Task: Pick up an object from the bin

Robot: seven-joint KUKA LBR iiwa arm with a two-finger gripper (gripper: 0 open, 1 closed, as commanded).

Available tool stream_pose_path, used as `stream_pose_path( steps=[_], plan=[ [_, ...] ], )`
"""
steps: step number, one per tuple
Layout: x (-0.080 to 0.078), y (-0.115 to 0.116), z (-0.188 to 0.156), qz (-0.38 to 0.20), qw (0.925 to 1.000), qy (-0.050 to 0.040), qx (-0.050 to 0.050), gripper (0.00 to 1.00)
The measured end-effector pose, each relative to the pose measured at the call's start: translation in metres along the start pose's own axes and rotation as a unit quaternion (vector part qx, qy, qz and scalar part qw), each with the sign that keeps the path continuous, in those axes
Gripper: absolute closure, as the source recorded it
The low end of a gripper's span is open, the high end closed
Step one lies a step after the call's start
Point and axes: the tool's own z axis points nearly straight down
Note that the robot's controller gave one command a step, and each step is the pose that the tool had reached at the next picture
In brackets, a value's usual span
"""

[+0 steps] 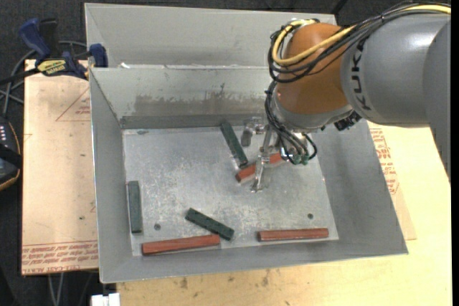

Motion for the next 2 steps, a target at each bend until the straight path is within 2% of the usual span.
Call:
stream_pose_path(
  steps=[1, 2],
  plan=[
    [-0.0168, -0.0421, 0.0711, 0.003, 1.0000, -0.0014, 0.001, 0.00],
    [-0.0181, -0.0394, 0.0663, 0.002, 1.0000, -0.0037, 0.000, 1.00]
  ],
)
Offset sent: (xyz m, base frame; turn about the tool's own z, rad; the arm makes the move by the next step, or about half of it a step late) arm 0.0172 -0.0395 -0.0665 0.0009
